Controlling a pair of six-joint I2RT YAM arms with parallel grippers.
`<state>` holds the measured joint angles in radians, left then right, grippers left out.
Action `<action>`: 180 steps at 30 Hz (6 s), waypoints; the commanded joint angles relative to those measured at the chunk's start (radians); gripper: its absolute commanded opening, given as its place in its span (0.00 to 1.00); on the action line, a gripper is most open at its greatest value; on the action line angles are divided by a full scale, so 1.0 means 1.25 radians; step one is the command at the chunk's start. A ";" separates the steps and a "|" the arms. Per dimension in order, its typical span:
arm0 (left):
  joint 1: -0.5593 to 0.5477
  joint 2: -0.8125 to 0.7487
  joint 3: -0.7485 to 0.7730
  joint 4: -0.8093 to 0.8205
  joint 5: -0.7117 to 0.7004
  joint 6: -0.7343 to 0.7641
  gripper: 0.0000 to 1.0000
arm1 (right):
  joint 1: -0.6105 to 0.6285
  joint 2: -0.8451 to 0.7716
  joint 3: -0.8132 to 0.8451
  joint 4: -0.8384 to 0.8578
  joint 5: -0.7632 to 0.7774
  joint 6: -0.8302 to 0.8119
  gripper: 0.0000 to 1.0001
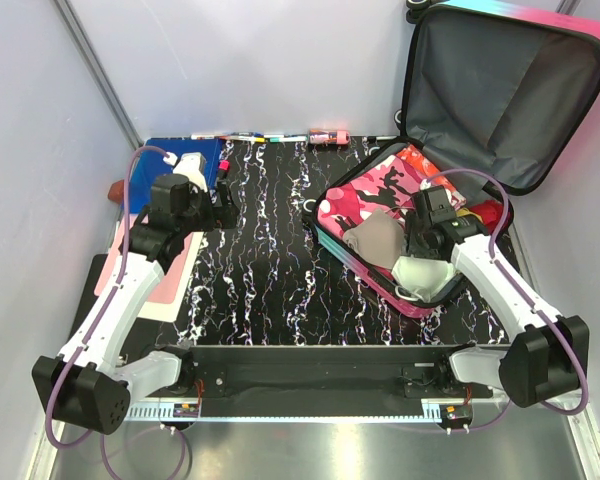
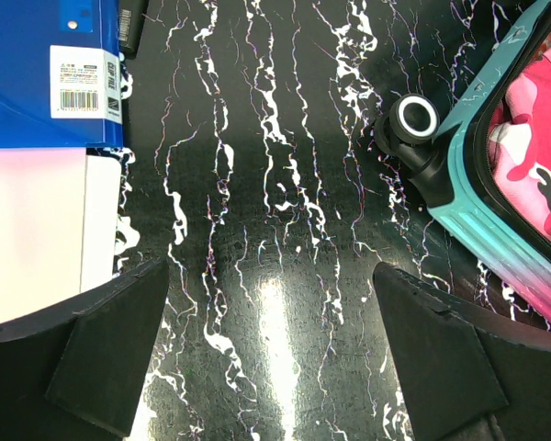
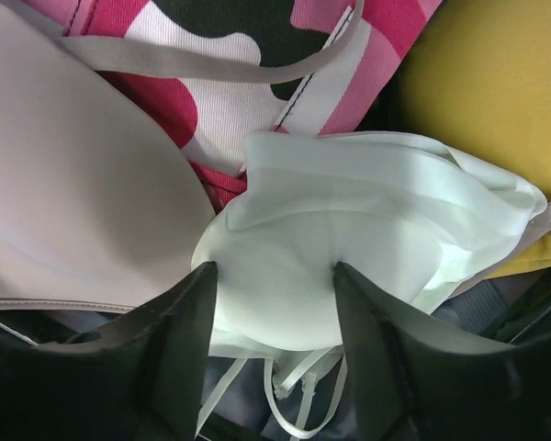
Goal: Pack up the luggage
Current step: Place the clothes in the luggage, then close the luggage at the corner of the board.
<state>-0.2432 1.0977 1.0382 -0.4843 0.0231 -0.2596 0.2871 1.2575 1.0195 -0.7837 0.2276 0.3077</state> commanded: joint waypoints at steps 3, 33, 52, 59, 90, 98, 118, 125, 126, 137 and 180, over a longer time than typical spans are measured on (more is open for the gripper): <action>-0.003 -0.009 -0.001 0.027 0.018 0.002 0.99 | -0.005 -0.052 0.051 -0.031 -0.026 -0.002 0.66; -0.003 -0.006 -0.002 0.029 0.032 -0.005 0.99 | 0.242 -0.003 0.095 -0.269 -0.273 0.035 0.64; -0.003 -0.019 -0.002 0.028 0.032 -0.005 0.99 | 0.237 0.071 0.165 -0.338 0.127 0.112 0.71; -0.003 -0.026 -0.002 0.028 0.025 -0.003 0.99 | 0.186 0.107 0.153 -0.280 0.180 0.056 0.73; -0.003 -0.018 -0.003 0.029 0.023 -0.003 0.99 | 0.073 -0.018 0.169 -0.284 -0.316 -0.071 0.58; -0.003 -0.019 -0.003 0.028 0.028 -0.005 0.99 | 0.073 0.005 0.170 -0.194 -0.229 -0.033 0.64; -0.003 -0.018 -0.007 0.032 0.045 -0.002 0.99 | -0.124 0.006 0.370 0.215 0.174 -0.121 0.79; -0.004 -0.018 -0.006 0.033 0.039 -0.001 0.99 | -0.302 0.004 0.348 0.471 0.219 -0.136 0.79; -0.003 -0.015 -0.007 0.032 0.038 -0.001 0.99 | -0.331 0.009 0.350 0.492 0.218 -0.141 0.79; -0.003 -0.011 -0.008 0.032 0.028 0.000 0.99 | -0.468 0.111 0.365 0.821 0.116 -0.208 0.80; -0.003 0.025 -0.010 0.029 -0.015 0.016 0.99 | -0.514 0.342 0.468 1.113 0.028 -0.380 0.00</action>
<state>-0.2432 1.1225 1.0241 -0.4793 0.0200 -0.2535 -0.3752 1.8114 1.7248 0.5117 0.3012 -0.2607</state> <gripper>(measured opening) 0.984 0.064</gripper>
